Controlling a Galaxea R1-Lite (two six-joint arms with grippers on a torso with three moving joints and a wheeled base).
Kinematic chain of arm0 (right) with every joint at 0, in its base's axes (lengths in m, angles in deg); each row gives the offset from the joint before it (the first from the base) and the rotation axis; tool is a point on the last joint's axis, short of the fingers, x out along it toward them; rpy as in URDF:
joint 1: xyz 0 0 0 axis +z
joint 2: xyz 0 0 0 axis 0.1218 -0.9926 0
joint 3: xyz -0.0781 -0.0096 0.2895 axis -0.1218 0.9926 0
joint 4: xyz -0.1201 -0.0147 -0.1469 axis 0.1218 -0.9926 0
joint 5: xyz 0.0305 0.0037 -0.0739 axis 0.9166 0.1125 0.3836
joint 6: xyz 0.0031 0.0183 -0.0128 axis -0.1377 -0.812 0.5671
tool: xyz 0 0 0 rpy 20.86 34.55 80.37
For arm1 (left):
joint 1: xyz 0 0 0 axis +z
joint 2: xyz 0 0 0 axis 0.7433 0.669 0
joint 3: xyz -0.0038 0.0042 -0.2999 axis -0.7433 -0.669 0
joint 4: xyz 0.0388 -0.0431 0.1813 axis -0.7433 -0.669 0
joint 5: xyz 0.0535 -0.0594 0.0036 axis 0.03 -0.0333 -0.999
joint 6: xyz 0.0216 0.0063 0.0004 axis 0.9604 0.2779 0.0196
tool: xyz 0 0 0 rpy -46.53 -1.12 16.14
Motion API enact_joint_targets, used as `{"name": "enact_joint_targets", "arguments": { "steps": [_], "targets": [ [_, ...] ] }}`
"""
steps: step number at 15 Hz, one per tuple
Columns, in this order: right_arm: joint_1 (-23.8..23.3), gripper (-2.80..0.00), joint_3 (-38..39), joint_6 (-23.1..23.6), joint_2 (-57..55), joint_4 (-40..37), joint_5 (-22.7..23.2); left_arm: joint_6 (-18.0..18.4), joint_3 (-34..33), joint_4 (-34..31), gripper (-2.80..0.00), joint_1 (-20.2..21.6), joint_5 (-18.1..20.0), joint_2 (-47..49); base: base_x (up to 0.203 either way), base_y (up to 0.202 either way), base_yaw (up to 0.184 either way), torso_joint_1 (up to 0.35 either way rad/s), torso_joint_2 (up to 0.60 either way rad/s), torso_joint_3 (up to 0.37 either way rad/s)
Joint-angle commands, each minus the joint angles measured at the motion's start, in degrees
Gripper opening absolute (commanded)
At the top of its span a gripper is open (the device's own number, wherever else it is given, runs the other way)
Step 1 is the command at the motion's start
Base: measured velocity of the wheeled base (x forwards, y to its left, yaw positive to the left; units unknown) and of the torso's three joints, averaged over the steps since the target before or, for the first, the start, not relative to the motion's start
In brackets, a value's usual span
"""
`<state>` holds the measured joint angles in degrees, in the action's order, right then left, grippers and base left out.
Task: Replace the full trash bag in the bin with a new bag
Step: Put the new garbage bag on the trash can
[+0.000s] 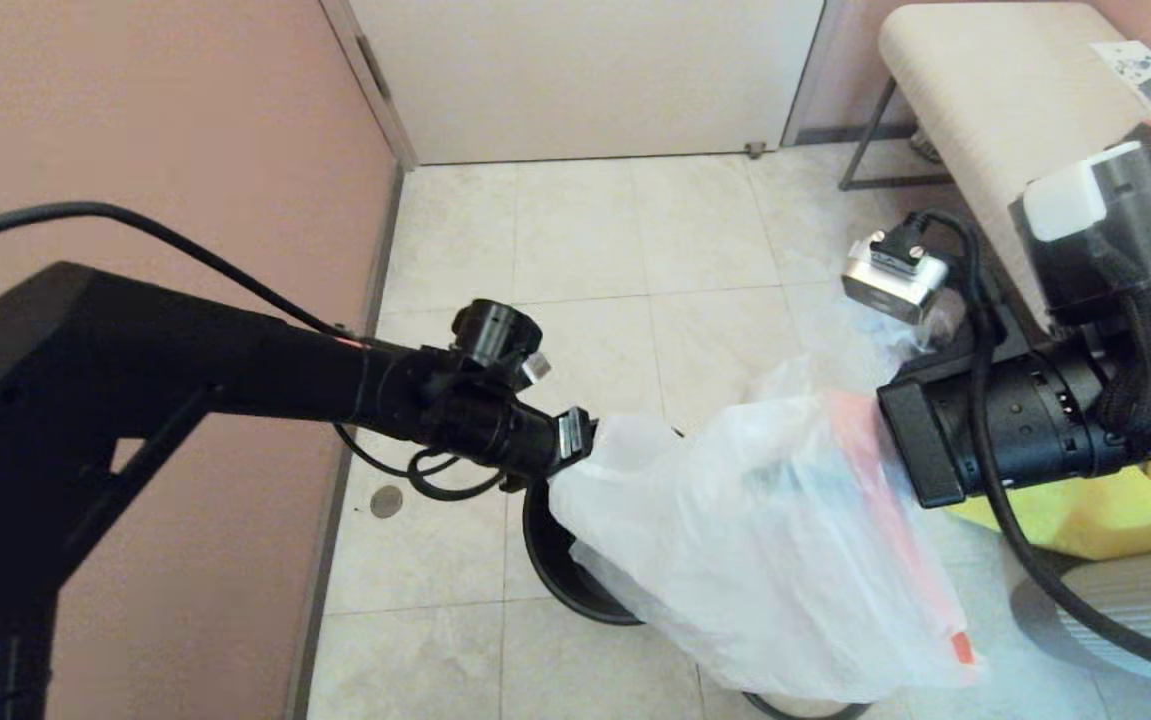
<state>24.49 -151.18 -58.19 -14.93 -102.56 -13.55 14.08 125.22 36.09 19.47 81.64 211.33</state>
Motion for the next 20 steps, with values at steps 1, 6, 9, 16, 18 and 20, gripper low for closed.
{"name": "enact_joint_targets", "arguments": {
  "steps": [1, 6, 9, 16, 18, 20],
  "targets": [
    [-0.77, -2.80, -0.01, -0.15, -3.14, 1.34, 0.21, -0.18, -0.75, -0.05, -2.80, -1.75, -0.76, 4.41, 0.000, 0.000, 0.000, 0.000, 0.00, 0.000],
    [-2.39, -2.80, -0.09, -0.15, -10.17, 9.83, 0.20, -0.18, 4.30, 0.92, -2.80, -2.72, -3.90, 13.80, 0.000, 0.000, 0.000, 0.000, 0.00, 0.000],
    [-2.27, -2.80, -1.18, -0.15, -16.10, 15.75, 0.08, -0.18, 9.70, 0.99, -2.80, 0.42, -7.78, 18.45, 0.000, 0.000, 0.000, 0.000, 0.00, 0.000],
    [8.54, -2.80, -4.44, 1.30, -21.72, 19.08, -18.81, -0.03, 4.69, 0.03, -2.80, 6.12, -9.45, 0.74, 0.000, 0.000, 0.000, 0.000, 0.00, 0.000],
    [10.49, -2.80, -6.40, 1.85, -22.47, 18.60, -19.99, -0.07, 2.18, -0.38, -2.80, 8.12, -8.85, -6.47, 0.000, 0.000, 0.000, 0.000, 0.00, 0.000],
    [11.46, -2.80, -9.75, 1.94, -24.94, 18.16, -22.47, -0.04, -0.80, -0.54, -2.80, 11.09, -7.61, -12.66, 0.000, 0.000, 0.000, 0.000, 0.00, 0.000]
  ]
}}
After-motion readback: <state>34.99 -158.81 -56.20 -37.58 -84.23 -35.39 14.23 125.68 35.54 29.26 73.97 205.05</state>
